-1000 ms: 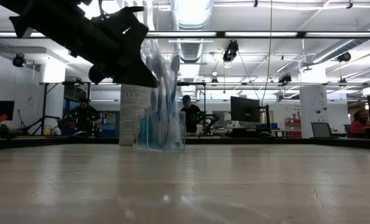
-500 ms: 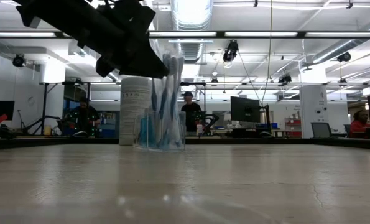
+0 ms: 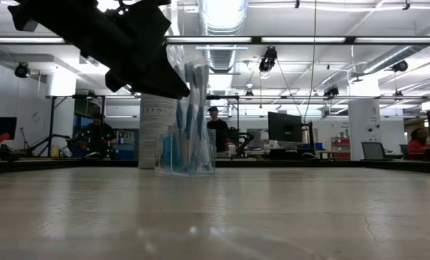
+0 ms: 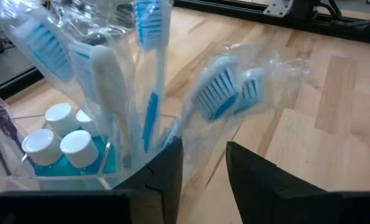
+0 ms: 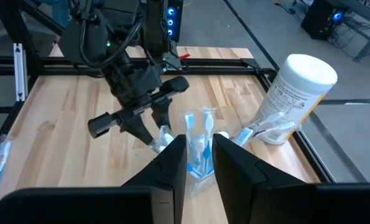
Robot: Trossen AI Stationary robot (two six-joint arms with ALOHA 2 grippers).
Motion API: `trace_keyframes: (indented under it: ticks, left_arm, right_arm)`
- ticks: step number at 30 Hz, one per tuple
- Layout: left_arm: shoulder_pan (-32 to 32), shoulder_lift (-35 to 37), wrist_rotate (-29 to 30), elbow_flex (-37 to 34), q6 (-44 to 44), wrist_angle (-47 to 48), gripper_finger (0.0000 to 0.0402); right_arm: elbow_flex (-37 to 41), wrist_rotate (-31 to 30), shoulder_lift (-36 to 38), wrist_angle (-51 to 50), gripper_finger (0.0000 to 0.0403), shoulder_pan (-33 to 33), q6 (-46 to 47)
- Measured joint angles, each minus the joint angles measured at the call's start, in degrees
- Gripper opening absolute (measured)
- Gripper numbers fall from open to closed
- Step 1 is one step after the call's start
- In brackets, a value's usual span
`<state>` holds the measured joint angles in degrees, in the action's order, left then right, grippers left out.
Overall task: Pick & Place toothbrushing station
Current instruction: Put the blue toothbrush into the right of the transparent organizer
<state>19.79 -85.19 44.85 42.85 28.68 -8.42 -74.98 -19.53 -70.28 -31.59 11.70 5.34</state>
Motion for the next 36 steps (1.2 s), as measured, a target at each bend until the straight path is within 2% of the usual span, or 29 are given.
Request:
trace_keyframes:
  ticks: [7,13,15,20,23,29,36]
  left_arm:
    - [1.30,2.44,-0.19,0.00,-0.96,1.30,0.0127]
    - [1.82,8.25,-0.29,0.00,2.44,9.65,0.0126]
    - [1.82,10.25,-2.27,0.00,4.54,12.10,0.0126]
    - [1.86,14.63,-13.16,0.00,7.08,14.53,0.0126]
    - [2.30,16.41,-17.12,0.00,7.55,14.51,0.0126]
    - [3.79,18.97,-18.80,0.00,8.20,14.48,0.0126]
    - [5.48,19.92,-19.42,1.52,15.96,13.55,0.0126]
  right_arm:
    - [0.00,0.00,0.00,-0.02,0.0067,0.00,-1.43]
    - [0.00,0.00,0.00,-0.19,0.0067,0.00,-1.48]
    - [0.00,0.00,0.00,-0.48,0.0070,0.00,-1.50]
    - [0.02,-0.01,0.00,-3.35,0.0076,-0.02,-1.49]
    - [0.02,0.00,0.00,-4.97,0.0077,-0.02,-1.40]
    - [0.02,-0.02,0.00,-7.81,0.0069,-0.02,-1.48]
    - [0.02,-0.02,0.24,-10.76,0.0073,-0.19,3.48]
